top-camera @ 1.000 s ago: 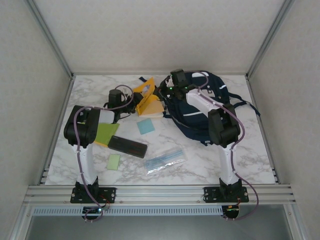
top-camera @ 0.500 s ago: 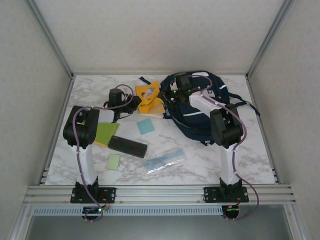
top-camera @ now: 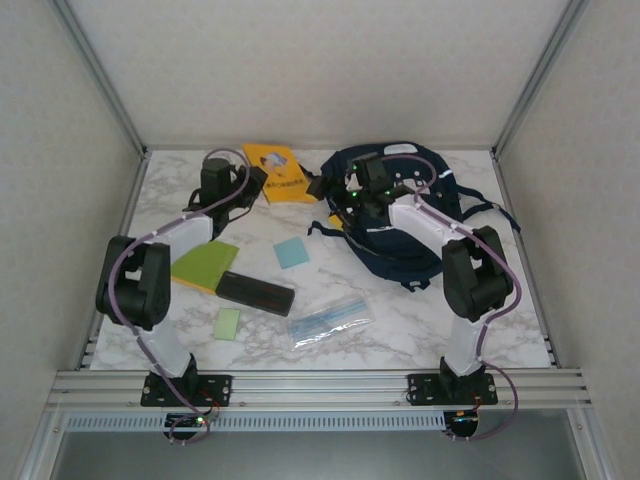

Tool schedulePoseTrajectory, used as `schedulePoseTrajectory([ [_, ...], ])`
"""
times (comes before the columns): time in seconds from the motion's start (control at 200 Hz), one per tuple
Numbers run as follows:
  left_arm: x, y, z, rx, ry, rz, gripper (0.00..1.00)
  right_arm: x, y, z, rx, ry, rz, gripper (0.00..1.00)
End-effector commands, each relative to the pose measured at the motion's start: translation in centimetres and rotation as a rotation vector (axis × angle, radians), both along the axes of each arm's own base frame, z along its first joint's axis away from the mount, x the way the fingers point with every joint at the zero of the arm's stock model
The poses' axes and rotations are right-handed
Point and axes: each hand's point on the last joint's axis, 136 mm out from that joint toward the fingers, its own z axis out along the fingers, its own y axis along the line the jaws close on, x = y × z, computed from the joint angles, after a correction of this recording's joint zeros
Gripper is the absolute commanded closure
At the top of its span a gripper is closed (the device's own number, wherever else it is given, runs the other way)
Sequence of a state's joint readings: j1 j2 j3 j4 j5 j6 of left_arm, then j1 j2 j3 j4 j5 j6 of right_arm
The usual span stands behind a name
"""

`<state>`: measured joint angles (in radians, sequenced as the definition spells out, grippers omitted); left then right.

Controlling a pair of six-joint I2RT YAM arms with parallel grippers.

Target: Pack the student bag

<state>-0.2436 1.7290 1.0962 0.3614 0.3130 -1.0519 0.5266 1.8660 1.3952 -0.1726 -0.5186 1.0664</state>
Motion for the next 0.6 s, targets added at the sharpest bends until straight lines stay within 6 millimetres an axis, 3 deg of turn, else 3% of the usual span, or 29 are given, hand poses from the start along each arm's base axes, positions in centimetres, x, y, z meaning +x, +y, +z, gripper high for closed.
schedulePoseTrajectory([
  [0.0,-0.2,0.6,6.3,-0.047,-0.146,0.088,1.00,-1.7,3.6,1.8,0.131,0.020,0.002,0.01],
  [0.09,-1.0,0.6,7.4,-0.054,-0.175,0.110,1.00,-2.1,6.9,4.2,0.267,-0.002,0.013,0.01],
  [0.205,-1.9,0.5,8.2,-0.085,-0.195,0.129,1.00,-2.2,9.3,6.3,0.373,-0.034,0.001,0.01],
  [0.385,-3.4,0.4,7.5,-0.105,-0.179,0.162,1.00,-1.7,9.8,7.5,0.453,-0.079,-0.063,0.01],
  [0.596,-4.5,1.5,6.5,-0.072,-0.151,0.213,1.00,-1.5,8.6,7.8,0.493,-0.112,-0.128,0.04],
])
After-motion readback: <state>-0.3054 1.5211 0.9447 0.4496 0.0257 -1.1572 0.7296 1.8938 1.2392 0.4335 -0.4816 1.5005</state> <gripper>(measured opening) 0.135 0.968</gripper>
